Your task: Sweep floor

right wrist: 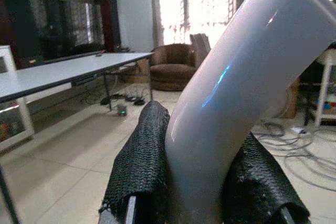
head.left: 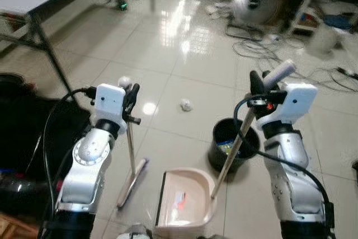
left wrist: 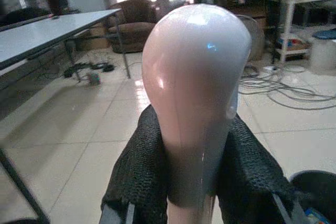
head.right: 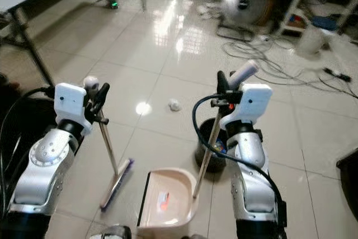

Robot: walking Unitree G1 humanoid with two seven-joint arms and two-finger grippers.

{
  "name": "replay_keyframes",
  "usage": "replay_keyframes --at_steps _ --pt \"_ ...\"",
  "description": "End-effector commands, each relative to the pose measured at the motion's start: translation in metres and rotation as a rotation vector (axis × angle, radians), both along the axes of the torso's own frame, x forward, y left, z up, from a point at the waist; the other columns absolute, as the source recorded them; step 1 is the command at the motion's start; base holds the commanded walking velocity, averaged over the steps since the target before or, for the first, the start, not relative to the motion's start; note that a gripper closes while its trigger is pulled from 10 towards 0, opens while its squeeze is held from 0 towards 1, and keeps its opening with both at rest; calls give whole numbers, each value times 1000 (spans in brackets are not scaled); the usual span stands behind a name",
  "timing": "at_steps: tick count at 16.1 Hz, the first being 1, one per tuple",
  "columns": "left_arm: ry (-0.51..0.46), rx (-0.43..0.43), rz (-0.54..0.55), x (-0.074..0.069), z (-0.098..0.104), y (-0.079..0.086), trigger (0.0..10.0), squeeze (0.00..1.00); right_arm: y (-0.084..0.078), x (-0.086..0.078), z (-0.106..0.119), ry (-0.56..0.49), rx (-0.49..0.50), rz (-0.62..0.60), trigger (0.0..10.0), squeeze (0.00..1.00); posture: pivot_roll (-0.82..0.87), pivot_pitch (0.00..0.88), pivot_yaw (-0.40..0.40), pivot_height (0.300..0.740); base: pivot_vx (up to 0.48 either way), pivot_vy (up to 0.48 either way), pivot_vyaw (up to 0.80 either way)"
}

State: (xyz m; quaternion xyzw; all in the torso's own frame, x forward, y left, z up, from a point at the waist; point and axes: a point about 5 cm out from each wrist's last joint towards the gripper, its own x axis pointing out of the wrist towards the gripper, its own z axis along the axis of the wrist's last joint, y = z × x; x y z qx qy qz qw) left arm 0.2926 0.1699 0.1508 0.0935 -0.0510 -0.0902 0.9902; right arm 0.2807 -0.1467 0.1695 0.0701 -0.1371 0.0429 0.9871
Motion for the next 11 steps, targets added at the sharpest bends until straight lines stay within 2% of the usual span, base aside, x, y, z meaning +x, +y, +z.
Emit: replay_keyframes --at_steps 1,8,10,11 --pt "-46 4 -16 0 12 -3 10000 0 2 1 7 -18 42 21 10000 0 85 81 -59 740 349 0 0" --pt "-52 3 -16 1 13 -1 10000 0 7 4 11 -42 50 64 10000 0 92 50 -60 740 392 0 0" --pt "-42 7 -21 2 11 -1 10000 0 10 8 11 -46 3 35 10000 0 104 50 -62 740 422 0 0" --pt "-30 7 -26 -1 8 -2 10000 0 12 12 17 -74 -59 21 10000 0 105 55 -66 740 420 0 0"
